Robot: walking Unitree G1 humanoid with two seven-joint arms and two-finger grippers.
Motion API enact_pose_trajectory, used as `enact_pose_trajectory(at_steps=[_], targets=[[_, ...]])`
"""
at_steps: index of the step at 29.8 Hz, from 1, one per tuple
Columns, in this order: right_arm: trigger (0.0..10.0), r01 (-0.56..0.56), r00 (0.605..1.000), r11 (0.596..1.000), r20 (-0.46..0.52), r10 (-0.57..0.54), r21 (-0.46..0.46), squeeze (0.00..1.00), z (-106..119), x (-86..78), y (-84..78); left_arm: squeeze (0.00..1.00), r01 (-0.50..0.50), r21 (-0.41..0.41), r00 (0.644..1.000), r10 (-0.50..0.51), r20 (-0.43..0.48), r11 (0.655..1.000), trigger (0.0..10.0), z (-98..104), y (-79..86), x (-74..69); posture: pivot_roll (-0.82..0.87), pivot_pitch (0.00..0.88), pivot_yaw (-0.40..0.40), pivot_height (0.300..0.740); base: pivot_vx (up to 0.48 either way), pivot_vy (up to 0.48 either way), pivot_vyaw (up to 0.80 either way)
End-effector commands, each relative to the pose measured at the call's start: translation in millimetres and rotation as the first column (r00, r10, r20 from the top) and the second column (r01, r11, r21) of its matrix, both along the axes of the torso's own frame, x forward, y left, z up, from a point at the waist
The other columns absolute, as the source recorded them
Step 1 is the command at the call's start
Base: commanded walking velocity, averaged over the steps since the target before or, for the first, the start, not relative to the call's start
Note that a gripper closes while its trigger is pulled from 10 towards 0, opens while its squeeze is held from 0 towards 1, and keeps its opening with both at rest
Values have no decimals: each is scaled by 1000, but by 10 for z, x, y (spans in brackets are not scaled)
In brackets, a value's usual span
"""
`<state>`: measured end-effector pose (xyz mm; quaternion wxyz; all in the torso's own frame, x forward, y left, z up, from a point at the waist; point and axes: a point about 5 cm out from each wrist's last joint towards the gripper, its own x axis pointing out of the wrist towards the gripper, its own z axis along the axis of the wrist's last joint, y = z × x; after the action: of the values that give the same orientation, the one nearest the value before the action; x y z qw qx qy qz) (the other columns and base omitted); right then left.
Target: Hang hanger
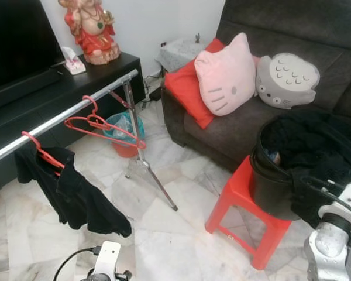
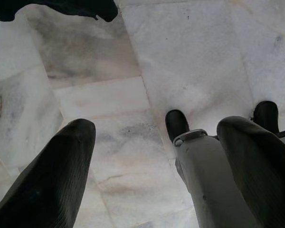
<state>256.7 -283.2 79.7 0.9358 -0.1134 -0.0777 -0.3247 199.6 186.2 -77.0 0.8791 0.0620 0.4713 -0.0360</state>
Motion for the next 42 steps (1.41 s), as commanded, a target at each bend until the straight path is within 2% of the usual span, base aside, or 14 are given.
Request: enact_pose_trajectory(at_steps=[1,3,5,10,12,15,20,22,24,28,31,34,39,42], targets=[[10000,-132,989,991,-67,131,-2,0,-66,90,140,0,-11,7,1000,11,-4,1000,10000,-2,34,-10,-10,0,44,740,0,0,0],[10000,-265,949,964,-187,255,-26,0,-197,136,288,0,-11,7,1000,11,-4,1000,10000,-2,31,-11,-7,0,42,740,0,0,0],[10000,-328,915,944,-258,310,-25,0,-290,135,366,0,-12,7,1000,12,-3,1000,10000,-3,31,-11,-6,0,40,740,0,0,0],[10000,-338,843,939,-465,271,-64,0,-528,79,372,0,-15,7,1000,15,-3,1000,10000,-4,31,-13,-8,0,40,740,0,0,0],[10000,-329,845,944,-454,283,-24,0,-556,62,376,0,-14,7,1000,14,-4,1000,10000,-4,32,-14,-11,0,43,740,0,0,0],[10000,-323,798,946,-529,289,30,0,-691,26,377,0,-4,9,1000,4,-6,1000,10000,-2,30,-10,-25,0,48,740,0,0,0],[10000,-275,804,959,-530,269,69,0,-743,-7,374,0,-4,8,1000,4,-5,1000,10000,-2,24,-7,-17,0,43,740,0,0,0],[10000,-236,825,965,-502,261,114,0,-756,-19,382,0,-12,9,1000,12,-4,1000,10000,-2,22,-6,-16,0,42,740,0,0,0],[10000,-227,841,967,-477,255,115,0,-745,-23,391,0,-18,8,1000,18,-4,1000,10000,-2,23,-6,-18,0,43,740,0,0,0],[10000,-203,860,961,-435,266,187,0,-778,-57,402,0,-27,5,1000,27,-6,1000,10000,-3,25,-7,-20,0,44,740,0,0,0],[10000,-135,870,951,-426,248,278,0,-888,-165,364,0,-34,-1,999,34,-5,999,10000,-1,25,-5,-19,0,44,740,0,0,0],[10000,-21,842,936,-499,206,351,0,-1085,-355,311,0,-41,-4,999,41,-4,999,10000,-1,28,-5,-14,0,44,740,0,0,0],[10000,85,816,902,-550,181,422,0,-1257,-550,303,0,-46,-3,999,46,-2,999,10000,1,34,-4,-11,0,46,740,0,0,-403],[10000,113,800,903,-577,164,414,0,-1312,-630,307,0,-47,-4,999,47,-2,999,10000,0,37,-5,-11,0,47,740,0,0,-704]])
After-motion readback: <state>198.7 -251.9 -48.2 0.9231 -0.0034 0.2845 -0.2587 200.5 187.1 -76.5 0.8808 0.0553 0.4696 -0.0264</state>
